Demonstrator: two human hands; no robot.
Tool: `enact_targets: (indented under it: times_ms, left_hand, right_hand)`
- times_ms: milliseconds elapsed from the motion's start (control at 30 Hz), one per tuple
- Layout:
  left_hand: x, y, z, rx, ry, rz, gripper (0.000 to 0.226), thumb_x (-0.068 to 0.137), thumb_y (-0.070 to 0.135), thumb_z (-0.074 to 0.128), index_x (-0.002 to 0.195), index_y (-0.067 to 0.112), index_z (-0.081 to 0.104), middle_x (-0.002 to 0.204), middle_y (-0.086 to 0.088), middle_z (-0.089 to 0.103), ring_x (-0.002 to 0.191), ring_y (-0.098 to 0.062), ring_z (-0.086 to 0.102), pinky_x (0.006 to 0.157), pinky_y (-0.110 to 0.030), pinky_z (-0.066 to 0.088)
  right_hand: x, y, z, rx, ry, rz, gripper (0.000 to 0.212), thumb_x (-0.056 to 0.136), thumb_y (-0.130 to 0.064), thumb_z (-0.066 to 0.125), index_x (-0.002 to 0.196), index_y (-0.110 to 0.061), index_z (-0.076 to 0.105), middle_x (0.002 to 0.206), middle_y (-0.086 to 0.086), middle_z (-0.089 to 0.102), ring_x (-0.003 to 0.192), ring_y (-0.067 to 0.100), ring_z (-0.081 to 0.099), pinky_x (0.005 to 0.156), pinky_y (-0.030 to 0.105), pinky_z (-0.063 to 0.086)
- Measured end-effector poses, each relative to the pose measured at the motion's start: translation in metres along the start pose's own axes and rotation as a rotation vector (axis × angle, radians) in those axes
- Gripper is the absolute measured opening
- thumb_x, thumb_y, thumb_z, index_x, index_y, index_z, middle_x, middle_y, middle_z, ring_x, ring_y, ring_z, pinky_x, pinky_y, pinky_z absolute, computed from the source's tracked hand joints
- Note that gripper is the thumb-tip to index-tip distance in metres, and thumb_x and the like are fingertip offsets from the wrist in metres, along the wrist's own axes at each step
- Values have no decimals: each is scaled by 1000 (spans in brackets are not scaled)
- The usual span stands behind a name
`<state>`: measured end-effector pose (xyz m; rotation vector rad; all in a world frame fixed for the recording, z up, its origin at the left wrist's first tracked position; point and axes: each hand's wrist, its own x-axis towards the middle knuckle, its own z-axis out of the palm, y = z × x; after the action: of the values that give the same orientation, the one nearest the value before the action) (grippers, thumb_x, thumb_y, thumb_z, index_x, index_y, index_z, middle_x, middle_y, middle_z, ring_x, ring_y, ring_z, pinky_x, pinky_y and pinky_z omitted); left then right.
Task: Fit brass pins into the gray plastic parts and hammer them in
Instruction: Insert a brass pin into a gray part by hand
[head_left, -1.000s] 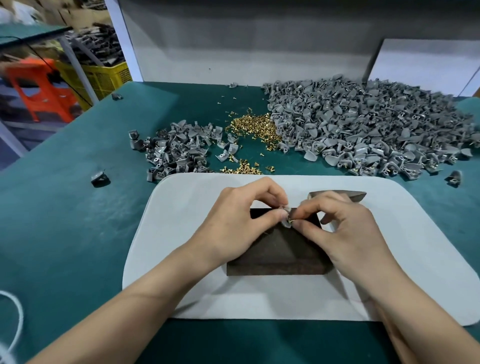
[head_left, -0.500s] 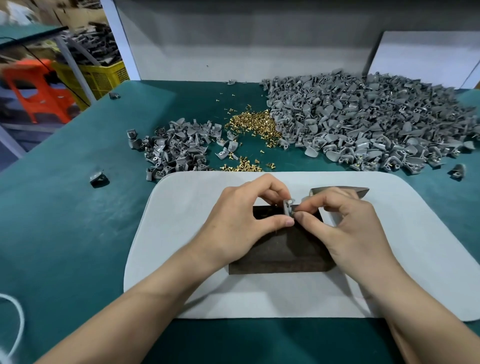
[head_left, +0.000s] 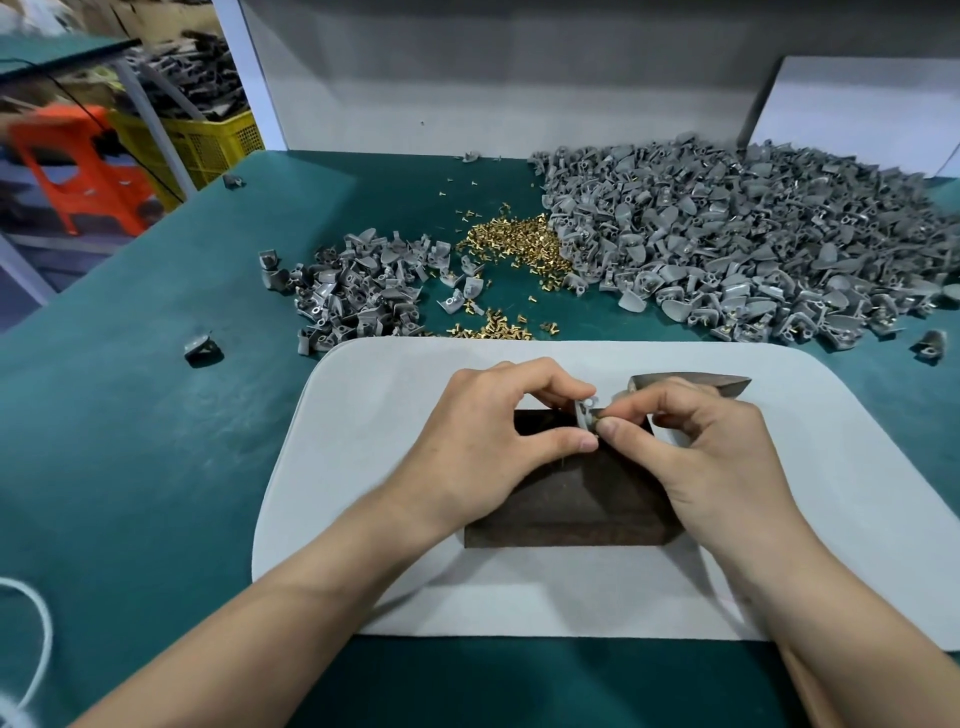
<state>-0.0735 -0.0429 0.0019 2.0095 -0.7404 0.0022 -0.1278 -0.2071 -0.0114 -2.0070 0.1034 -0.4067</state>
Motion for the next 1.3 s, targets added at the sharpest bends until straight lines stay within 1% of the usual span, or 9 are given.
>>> enact_targets:
  times_ms: [167,300,400,500,567,767,867,1000,1300]
  left_hand:
    - [0,0,0,-4,7,-7,27,70,21,82,94,19,73,88,12,69,87,2,62,82,-7,41]
    - [-1,0,1,-2,10,-6,26,69,21,83,93,18,73,88,11,70,86,3,62,82,-8,41]
    - [-1,0,1,0,9,-6,26,69,21,83,93,19,73,86,13,69,85,6,59,81,-5,38]
    - [-1,-1,1,4,10,-10,25,69,21,83,92,19,73,87,13,69,84,8,58,79,-3,37]
    - [-1,-1,1,8,10,-10,25,69,22,83,92,20,73,89,12,70,85,7,58,79,-3,37]
    - [0,-1,1,5,15,-12,26,69,22,83,93,19,73,92,9,72,87,5,59,81,-3,38]
    - [0,-1,1,5,14,-14,26,69,22,83,93,19,73,92,10,72,86,6,59,81,-4,38]
    - [0,-1,1,15,13,-12,25,69,22,83,93,19,73,92,9,72,86,5,58,81,-4,38]
    - [0,-2,1,1,9,-19,26,69,21,83,94,18,74,94,9,73,88,3,60,82,-5,39]
  right_hand:
    - [1,1,1,14,-1,21,16,74,-14,77,66,-26,70,79,-13,68,92,19,57,82,31,42]
    - [2,1,1,9,6,14,15,72,-15,77,65,-26,70,77,-11,67,94,20,57,85,34,42]
    - [2,1,0,20,5,11,16,71,-14,78,63,-26,70,74,-8,67,93,19,57,85,33,42]
    - [2,1,0,18,-5,8,18,71,-13,78,63,-26,70,75,-10,66,93,19,57,85,33,42]
    - [3,1,0,25,-11,13,19,71,-12,79,63,-26,70,74,-10,66,92,20,57,85,34,42]
    - [4,2,0,66,-14,27,11,71,-14,78,65,-22,72,74,-3,67,89,23,59,86,43,44]
    - [4,2,1,77,-18,36,12,70,-15,78,71,-26,73,74,-3,67,89,22,60,85,41,44]
    - [5,2,1,114,-29,62,11,70,-16,77,71,-26,74,73,0,67,82,18,60,80,37,44]
    - [4,2,1,114,-19,76,11,70,-16,78,70,-26,74,73,0,67,81,19,60,82,43,45]
